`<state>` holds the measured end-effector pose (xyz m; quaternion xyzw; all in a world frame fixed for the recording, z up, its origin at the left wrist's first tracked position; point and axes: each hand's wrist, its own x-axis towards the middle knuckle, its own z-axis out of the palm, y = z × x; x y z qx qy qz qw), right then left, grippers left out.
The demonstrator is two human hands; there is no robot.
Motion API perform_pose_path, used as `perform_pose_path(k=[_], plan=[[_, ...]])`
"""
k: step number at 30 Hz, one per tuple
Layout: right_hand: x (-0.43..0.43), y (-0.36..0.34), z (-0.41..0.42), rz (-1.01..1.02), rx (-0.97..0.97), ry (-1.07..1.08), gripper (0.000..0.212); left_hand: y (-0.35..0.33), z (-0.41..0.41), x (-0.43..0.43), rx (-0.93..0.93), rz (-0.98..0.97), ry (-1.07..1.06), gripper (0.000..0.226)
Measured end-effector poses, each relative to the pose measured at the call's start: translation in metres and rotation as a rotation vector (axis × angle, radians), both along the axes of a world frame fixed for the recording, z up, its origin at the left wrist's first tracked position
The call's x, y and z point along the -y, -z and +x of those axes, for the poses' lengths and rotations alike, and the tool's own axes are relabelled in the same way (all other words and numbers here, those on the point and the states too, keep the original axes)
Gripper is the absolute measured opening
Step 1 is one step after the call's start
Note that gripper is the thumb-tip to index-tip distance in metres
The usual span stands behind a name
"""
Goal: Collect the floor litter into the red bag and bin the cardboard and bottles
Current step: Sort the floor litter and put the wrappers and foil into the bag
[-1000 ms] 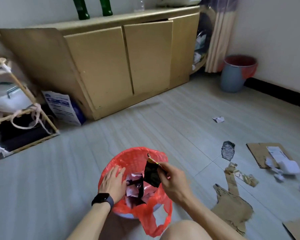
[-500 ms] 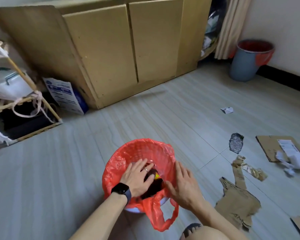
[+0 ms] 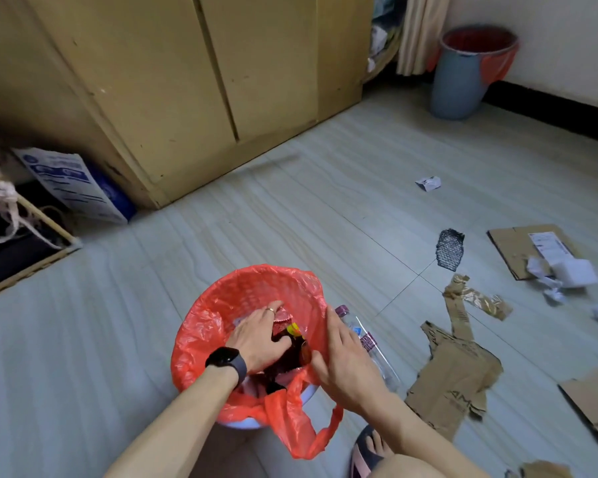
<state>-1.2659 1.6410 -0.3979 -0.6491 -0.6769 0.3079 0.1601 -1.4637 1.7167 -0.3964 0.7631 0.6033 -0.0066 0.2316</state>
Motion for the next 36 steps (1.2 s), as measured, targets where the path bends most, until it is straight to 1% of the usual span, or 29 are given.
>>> perform_pose_path(k=[3, 4, 6, 8, 9, 10, 11, 13, 17, 18, 20, 21, 22, 23, 25, 26, 28, 31, 34, 36], plan=[[0.000, 0.000, -0.002, 0.010, -0.023, 0.017, 0.084, -0.003, -0.006, 0.005, -0.012, 0.328, 0.231, 0.070], [0.000, -0.001, -0.002, 0.010, -0.028, 0.019, 0.084, -0.001, -0.006, 0.006, -0.003, 0.436, 0.325, 0.065], [-0.001, 0.000, -0.003, 0.013, -0.027, 0.017, 0.083, 0.003, -0.002, 0.009, -0.007, 0.594, 0.560, 0.046], [-0.003, 0.000, -0.003, 0.011, -0.017, 0.012, 0.082, 0.016, -0.002, 0.008, -0.108, 0.623, 0.783, 0.028], [-0.003, 0.001, -0.003, 0.010, -0.007, 0.008, 0.082, 0.023, -0.002, 0.008, -0.197, 0.567, 0.832, 0.028], [-0.004, 0.002, -0.003, 0.013, 0.004, 0.002, 0.082, 0.028, -0.004, 0.008, -0.298, 0.463, 0.835, 0.033], [-0.004, 0.002, -0.004, 0.014, 0.016, -0.004, 0.082, 0.032, -0.006, 0.008, -0.403, 0.322, 0.801, 0.045], [-0.004, 0.001, -0.004, 0.008, 0.032, -0.014, 0.082, 0.042, -0.011, 0.007, -0.538, 0.134, 0.720, 0.070], [-0.004, 0.002, -0.004, 0.011, 0.037, -0.019, 0.078, 0.064, -0.015, 0.008, -0.570, -0.129, 0.474, 0.103], [-0.004, 0.002, -0.004, 0.014, 0.040, -0.024, 0.078, 0.070, -0.015, 0.008, -0.579, -0.176, 0.429, 0.105], [-0.004, 0.001, -0.003, 0.005, 0.047, -0.032, 0.077, 0.082, -0.017, 0.007, -0.594, -0.247, 0.342, 0.091], [-0.004, 0.000, -0.003, 0.000, 0.053, -0.036, 0.077, 0.085, -0.018, 0.008, -0.587, -0.262, 0.305, 0.088], [-0.005, -0.001, -0.004, 0.000, 0.056, -0.038, 0.077, 0.086, -0.018, 0.008, -0.563, -0.261, 0.278, 0.091], [-0.006, -0.002, -0.004, -0.003, 0.062, -0.039, 0.077, 0.086, -0.017, 0.008, -0.521, -0.250, 0.257, 0.098], [-0.007, -0.006, -0.004, -0.013, 0.087, -0.053, 0.079, 0.076, -0.013, 0.007, -0.423, -0.180, 0.222, 0.111], [-0.009, -0.008, -0.004, -0.024, 0.102, -0.067, 0.079, 0.067, -0.010, 0.005, -0.396, -0.129, 0.221, 0.111], [-0.013, -0.012, -0.002, -0.051, 0.128, -0.102, 0.079, 0.045, -0.005, -0.002, -0.366, -0.067, 0.228, 0.101], [-0.015, -0.025, 0.010, -0.061, 0.203, -0.125, 0.080, 0.001, 0.004, -0.007, -0.263, -0.024, 0.193, 0.078], [-0.013, -0.043, 0.029, -0.030, 0.276, -0.139, 0.069, -0.038, 0.016, -0.009, -0.130, 0.112, 0.168, 0.046], [-0.008, -0.056, 0.045, -0.006, 0.293, -0.131, 0.065, -0.061, 0.029, -0.009, -0.046, 0.213, 0.176, 0.039]])
